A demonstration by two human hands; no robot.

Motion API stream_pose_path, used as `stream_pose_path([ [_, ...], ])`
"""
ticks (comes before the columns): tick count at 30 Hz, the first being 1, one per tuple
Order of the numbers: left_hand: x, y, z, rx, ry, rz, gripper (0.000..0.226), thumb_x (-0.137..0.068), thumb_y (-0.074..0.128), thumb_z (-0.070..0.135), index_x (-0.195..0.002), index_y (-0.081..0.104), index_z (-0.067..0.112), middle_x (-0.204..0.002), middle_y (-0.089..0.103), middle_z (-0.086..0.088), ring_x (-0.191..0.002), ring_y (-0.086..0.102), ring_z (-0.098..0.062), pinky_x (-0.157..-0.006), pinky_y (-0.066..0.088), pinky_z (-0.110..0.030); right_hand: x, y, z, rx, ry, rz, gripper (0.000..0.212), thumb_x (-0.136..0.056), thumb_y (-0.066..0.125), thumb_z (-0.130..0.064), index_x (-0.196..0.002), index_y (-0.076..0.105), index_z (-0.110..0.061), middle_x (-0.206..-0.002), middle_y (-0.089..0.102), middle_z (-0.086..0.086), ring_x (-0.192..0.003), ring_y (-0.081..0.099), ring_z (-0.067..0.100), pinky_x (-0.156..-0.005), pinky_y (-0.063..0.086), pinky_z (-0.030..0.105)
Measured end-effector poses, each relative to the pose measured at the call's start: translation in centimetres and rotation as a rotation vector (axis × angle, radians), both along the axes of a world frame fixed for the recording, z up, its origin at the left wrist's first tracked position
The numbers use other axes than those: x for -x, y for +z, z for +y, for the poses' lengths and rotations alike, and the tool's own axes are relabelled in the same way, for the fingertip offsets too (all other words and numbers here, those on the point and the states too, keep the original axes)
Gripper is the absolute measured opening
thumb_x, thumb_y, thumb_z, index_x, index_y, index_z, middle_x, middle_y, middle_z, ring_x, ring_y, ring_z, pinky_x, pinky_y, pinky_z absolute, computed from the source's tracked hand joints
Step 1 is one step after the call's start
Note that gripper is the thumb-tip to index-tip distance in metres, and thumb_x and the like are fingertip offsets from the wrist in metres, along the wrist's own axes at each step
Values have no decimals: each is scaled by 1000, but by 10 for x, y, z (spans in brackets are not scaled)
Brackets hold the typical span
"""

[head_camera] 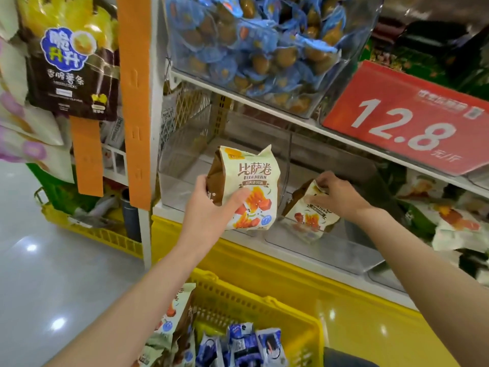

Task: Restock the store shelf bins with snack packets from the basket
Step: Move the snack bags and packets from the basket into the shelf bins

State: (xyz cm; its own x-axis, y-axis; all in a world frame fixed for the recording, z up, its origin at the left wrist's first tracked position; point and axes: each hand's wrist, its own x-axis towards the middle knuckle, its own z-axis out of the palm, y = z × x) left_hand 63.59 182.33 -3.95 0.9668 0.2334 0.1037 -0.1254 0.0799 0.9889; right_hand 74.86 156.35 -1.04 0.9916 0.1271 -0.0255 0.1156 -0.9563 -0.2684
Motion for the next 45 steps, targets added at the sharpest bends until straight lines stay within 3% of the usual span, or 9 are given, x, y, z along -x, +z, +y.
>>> stream_pose_path([
  [5,-14,-4,-4,-13,-2,29,31,-75,71,36,-88,43,37,-89,56,23,-78,59,3,-48,44,-4,-1,-3,-27,156,7,34,79,-69,77,-46,-138,40,-30,-132,55,-4,-111,55,15,-89,41,26],
  [9,-22,-2,-8,32,28,-11,34,-67,71,43,-91,48,35,-91,61,21,-77,62,11,-50,44,-4,-15,-11,-33,-3,-55,16,69,-65,83,-36,-125,53,-21,-119,63,-1,-94,58,10,-79,48,23],
  [14,-43,0,-3,53,56,-61,50,-54,68,55,-96,52,34,-92,65,24,-86,64,8,-58,50,-10,-65,-7,-29,-53,-139,-76,65,-75,77,-33,-131,44,-27,-134,52,2,-120,51,24,-99,45,37],
  [19,-69,-10,7,1,145,-29,55,-59,70,54,-107,51,33,-96,63,23,-90,64,1,-64,53,-16,-114,-23,-15,-64,-140,-173,55,-81,71,-27,-130,46,-19,-128,57,8,-112,56,26,-83,42,28],
  [24,-78,-9,9,61,103,-32,48,-51,70,54,-93,53,36,-85,66,26,-83,65,7,-56,49,-9,-141,-32,-7,-92,-69,-304,56,-77,75,-14,-127,51,-6,-132,52,15,-120,50,30,-90,36,26],
  [34,-79,-8,2,120,11,-3,42,-57,74,43,-93,54,35,-79,68,23,-77,67,4,-52,50,-11,-148,-41,-3,200,-145,-392,65,-78,72,-38,-134,46,-17,-141,39,14,-130,32,36,-106,29,47],
  [39,-66,-4,-1,146,5,22,29,-69,74,33,-89,53,34,-83,67,19,-72,67,4,-49,48,-10,-118,-36,12,97,-172,-368,61,-88,61,-33,-140,34,-13,-148,31,13,-138,25,31,-116,17,45],
  [42,-48,-4,-4,159,-18,41,36,-58,71,44,-88,54,36,-75,68,19,-69,67,4,-47,47,-10,-70,-29,30,-96,-96,-364,44,-95,50,-32,-132,43,-8,-131,51,14,-110,52,24,-93,44,36],
  [45,-28,-10,-9,113,-78,66,37,-59,61,54,-92,55,36,-74,70,20,-69,67,4,-47,46,-8,-9,-19,43,-404,16,-378,36,-97,45,-35,-128,49,-15,-115,55,-10,-96,52,0,-80,41,14],
])
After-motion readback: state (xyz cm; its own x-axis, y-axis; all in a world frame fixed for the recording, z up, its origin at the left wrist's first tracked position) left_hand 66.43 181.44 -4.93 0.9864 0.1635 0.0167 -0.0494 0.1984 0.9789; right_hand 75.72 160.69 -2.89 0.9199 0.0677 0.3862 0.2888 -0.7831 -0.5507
